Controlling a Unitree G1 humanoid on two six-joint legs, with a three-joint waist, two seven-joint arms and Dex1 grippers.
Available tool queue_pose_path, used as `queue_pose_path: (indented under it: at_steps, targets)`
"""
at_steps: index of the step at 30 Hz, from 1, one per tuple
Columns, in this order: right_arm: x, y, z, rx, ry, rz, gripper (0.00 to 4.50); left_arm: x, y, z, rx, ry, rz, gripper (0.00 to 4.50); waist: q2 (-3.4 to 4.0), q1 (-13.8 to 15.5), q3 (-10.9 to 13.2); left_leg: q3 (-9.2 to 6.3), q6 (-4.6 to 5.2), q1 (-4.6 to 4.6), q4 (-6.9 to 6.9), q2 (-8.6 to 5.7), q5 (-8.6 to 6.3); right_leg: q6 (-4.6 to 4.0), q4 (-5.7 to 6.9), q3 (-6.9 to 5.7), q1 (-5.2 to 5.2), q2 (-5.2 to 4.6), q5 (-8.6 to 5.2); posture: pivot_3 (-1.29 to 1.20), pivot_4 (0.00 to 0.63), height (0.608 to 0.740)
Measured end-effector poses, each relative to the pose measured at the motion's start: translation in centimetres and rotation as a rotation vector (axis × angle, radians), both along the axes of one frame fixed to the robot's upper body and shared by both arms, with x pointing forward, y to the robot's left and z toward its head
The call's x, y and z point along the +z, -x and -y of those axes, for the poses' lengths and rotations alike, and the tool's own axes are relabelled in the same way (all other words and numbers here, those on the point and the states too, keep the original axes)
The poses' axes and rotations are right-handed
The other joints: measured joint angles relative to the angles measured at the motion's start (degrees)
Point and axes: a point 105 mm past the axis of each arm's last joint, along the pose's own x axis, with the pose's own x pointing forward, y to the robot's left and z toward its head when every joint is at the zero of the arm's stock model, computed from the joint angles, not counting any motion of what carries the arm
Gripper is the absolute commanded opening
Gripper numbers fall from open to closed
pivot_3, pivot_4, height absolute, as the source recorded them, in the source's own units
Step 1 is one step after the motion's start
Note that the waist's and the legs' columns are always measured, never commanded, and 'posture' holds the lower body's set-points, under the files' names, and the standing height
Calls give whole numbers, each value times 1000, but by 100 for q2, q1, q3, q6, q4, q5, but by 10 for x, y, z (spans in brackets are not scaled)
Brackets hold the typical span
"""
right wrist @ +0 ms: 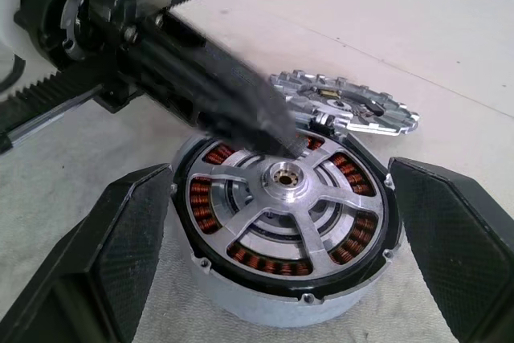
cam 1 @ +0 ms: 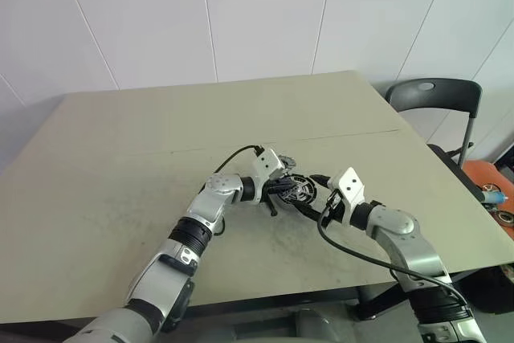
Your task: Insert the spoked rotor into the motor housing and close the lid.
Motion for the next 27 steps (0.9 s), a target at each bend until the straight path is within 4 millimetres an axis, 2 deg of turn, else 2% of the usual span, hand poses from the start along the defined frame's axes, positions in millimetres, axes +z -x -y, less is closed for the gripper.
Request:
queue_pose_path:
  at_steps: [4,8,10,13,17,20,24,27]
  targets:
    - [6,-3,-4,13,-39,-13,4500,29,-9,-17,26,139,29,27,1,-6,0,0,0,0,0,1,0,0,3,0,-2,1,0,0,0,740]
    - [17,-6,-10,47,-48,3,4500,41,-14,-44,62,124,124,27,3,6,-1,0,-2,2,0,1,1,-1,3,0,-1,1,0,0,0,740]
    - [20,-4,-14,84,-32,0,4500,36,-9,-63,80,110,155,27,6,-12,-3,1,-8,3,-2,1,4,-1,2,0,-5,1,0,0,0,740]
    - [22,-1,-14,143,21,-14,4500,19,1,-96,125,73,133,27,5,-1,-2,0,-13,4,4,1,7,-2,2,0,-26,1,1,0,0,740]
    - [27,6,-16,283,147,-25,4500,4,9,-125,175,9,138,27,4,41,-2,-4,3,-1,7,0,-2,-2,-1,-6,-26,-3,1,0,0,740]
    - [27,12,-13,387,264,-43,4500,1,9,-134,213,-20,169,27,3,39,-3,-4,4,0,6,0,-3,-2,-2,-7,-24,-3,1,0,0,740]
    - [27,21,-4,550,470,-72,4500,5,7,-131,240,12,192,27,2,20,-2,-1,4,0,6,1,-3,-1,-2,-8,-24,-3,0,0,0,740]
    - [31,19,3,625,591,-63,4500,7,5,-130,255,18,217,27,1,0,-1,2,4,-1,5,2,-3,-1,-1,-6,-20,-2,0,0,0,740]
